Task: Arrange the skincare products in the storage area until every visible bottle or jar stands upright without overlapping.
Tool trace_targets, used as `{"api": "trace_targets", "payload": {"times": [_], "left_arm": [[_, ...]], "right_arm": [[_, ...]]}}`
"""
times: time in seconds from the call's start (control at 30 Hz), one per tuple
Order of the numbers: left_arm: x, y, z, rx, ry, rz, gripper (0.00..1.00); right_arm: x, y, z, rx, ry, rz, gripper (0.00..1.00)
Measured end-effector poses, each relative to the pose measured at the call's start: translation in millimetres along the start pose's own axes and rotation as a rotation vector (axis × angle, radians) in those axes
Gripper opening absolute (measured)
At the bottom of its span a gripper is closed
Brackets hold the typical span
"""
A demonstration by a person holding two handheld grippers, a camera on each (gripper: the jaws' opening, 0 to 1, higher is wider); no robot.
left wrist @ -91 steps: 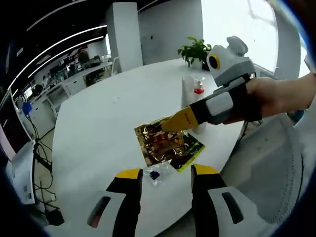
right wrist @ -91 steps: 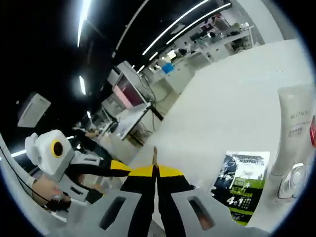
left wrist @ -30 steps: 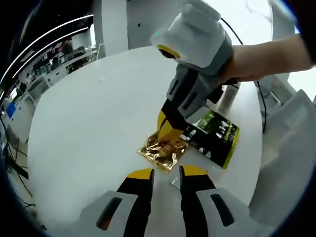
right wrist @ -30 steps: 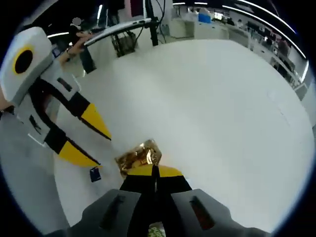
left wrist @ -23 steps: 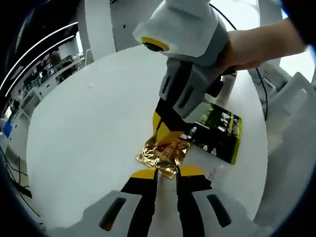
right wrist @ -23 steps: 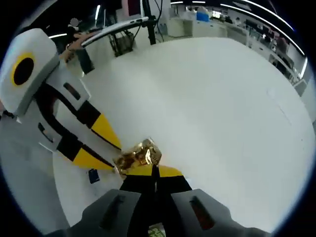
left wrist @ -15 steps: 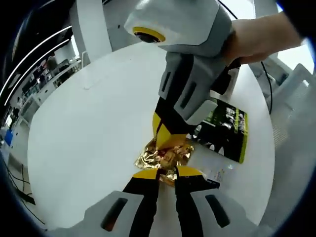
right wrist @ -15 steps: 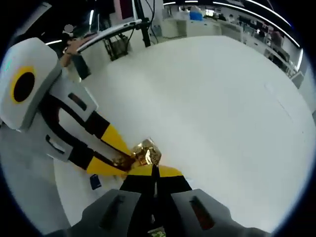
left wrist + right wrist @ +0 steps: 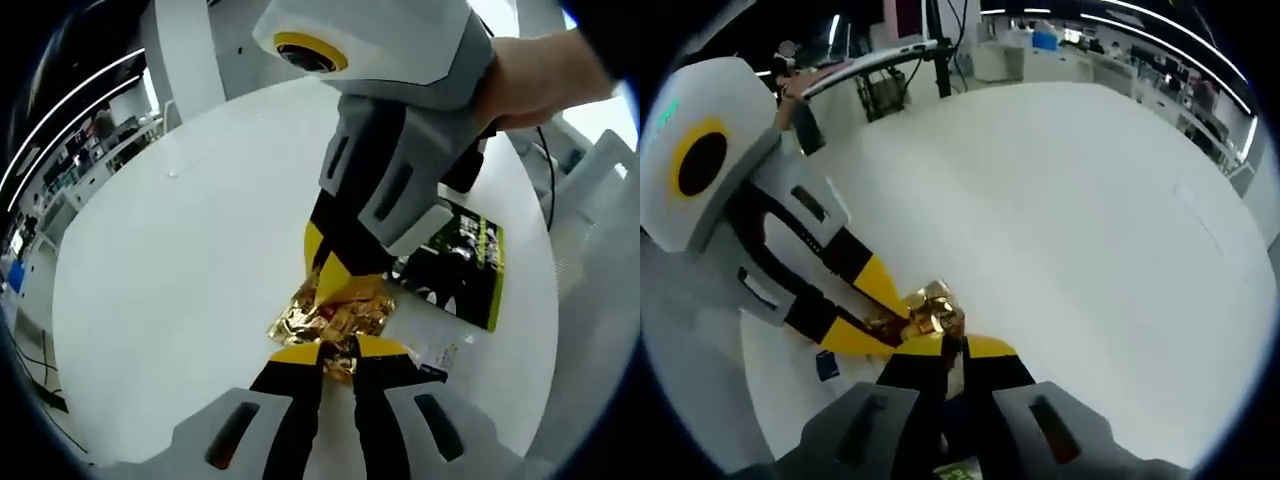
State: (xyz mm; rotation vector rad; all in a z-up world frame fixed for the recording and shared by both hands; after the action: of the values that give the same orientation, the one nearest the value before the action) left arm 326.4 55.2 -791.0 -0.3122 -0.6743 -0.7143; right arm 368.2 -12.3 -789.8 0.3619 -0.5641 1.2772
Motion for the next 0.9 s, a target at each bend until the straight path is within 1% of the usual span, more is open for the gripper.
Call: {"api": "trace_targets", "payload": {"times": [0.07,0.17,0.27,0.37,0.47,0.53,0.57,0.7,0.9], "left_arm": [[-0.3,0.0,0,0.001,0.000,0.001,0.15],[-0.3,-0.4,0,0.001,-0.001,0.004,0.15],[-0.9,0.3,-1,0.001,-0.001,0.006,0.15],[-1.2,0.1,-1,0.003,0.001,0.005,0.15],[-0.8,-0.8,-1,0.004,0.002,0.008,0.15],[-0.5,-1.3,-1,0.004,0.002,0.009,0.15],[-0.4,-1.4,-1,0.004,0.002,0.010,0.15],[-0.3,-1.4,-1,0.006,0.002,0.011,0.15],[0.1,-0.3,-1,0.004,0.001,0.024,0.16]], "right_arm": [[0.3,-4,2,-0.017,-0.005,-0.004,0.12],[0.0,-5,6,-0.028,-0.016,-0.008,0.14],[1.4,-8,8,-0.062,-0.024,0.009,0.16],[5.1,-6,14,-0.088,-0.055,0.020,0.19],[6.7,1,15,-0.065,-0.077,0.005,0.18],[5.1,5,13,-0.054,-0.071,0.004,0.18],[2.4,7,10,-0.046,-0.058,0.004,0.18],[-5.1,11,5,-0.022,-0.036,-0.020,0.19],[-6.5,12,2,-0.015,-0.032,-0.042,0.17]]}}
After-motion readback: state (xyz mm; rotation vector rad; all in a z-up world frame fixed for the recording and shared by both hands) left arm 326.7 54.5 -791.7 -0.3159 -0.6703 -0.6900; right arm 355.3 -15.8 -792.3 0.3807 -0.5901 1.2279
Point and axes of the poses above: the point that each gripper's makers call its tool centre point, and the gripper's own axes: z roughly backward along the fingers, y roughly to its left, x roughly out of its top, the point moved 5 cm from there along z, roughly backward along the fingers, and after that the axes turned 10 degrees about z, right-handed, at the moved point
